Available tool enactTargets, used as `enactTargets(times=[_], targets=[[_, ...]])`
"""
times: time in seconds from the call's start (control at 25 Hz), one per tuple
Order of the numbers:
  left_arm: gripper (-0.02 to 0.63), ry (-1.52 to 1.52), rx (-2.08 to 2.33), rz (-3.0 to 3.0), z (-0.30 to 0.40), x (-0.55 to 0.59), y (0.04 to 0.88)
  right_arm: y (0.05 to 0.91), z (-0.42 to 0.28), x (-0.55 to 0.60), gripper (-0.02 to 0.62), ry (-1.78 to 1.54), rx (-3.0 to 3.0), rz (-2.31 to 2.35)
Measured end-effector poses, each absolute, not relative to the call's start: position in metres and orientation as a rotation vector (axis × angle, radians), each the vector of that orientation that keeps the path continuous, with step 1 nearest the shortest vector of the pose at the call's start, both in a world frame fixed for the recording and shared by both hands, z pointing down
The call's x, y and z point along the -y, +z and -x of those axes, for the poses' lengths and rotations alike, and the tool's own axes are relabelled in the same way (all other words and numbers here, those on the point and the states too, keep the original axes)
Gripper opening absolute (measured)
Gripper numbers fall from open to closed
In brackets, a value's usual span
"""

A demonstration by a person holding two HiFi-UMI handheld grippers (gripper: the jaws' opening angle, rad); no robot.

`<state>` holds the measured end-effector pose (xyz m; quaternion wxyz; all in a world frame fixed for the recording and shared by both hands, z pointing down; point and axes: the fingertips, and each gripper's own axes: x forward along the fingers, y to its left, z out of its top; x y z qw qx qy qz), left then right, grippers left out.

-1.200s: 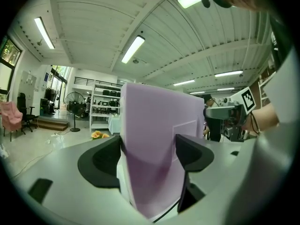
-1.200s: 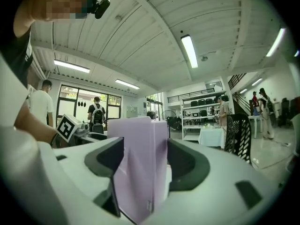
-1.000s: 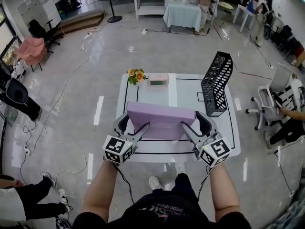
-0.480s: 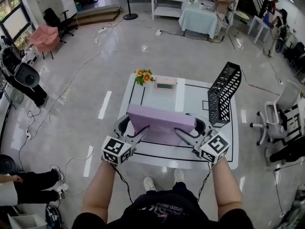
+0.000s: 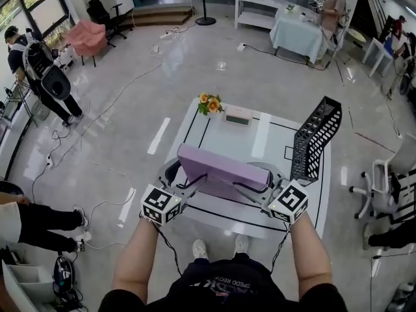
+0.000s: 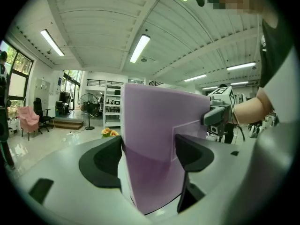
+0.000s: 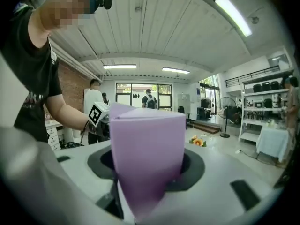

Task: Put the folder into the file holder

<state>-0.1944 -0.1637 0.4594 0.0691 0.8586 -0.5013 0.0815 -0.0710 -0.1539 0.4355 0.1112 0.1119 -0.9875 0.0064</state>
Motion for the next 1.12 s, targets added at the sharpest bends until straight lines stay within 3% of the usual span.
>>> enactTargets(times=[0.12, 0.8, 0.96, 1.12], targets=[[0.364, 0.251, 1.548, -2.558, 0.191, 0.16, 0.46, 0.438, 0.072, 0.153, 0.195, -0.039, 2.897, -0.329], [0.346, 0.26, 1.729, -2.445, 0.192, 0.135, 0.455, 0.436, 0.069, 0.134, 0.172, -0.116, 2.892, -0.371], [0.302, 0.232, 1.77, -2.452, 0.193, 0.135, 0.443, 0.435, 0.061, 0.138, 0.167, -0.062, 2.882, -0.485], [0.191, 0.229, 1.781, -2.464, 0.19, 0.137, 0.434, 0.427, 0.047, 0.144, 0.164, -0.043, 2.857, -0.649]])
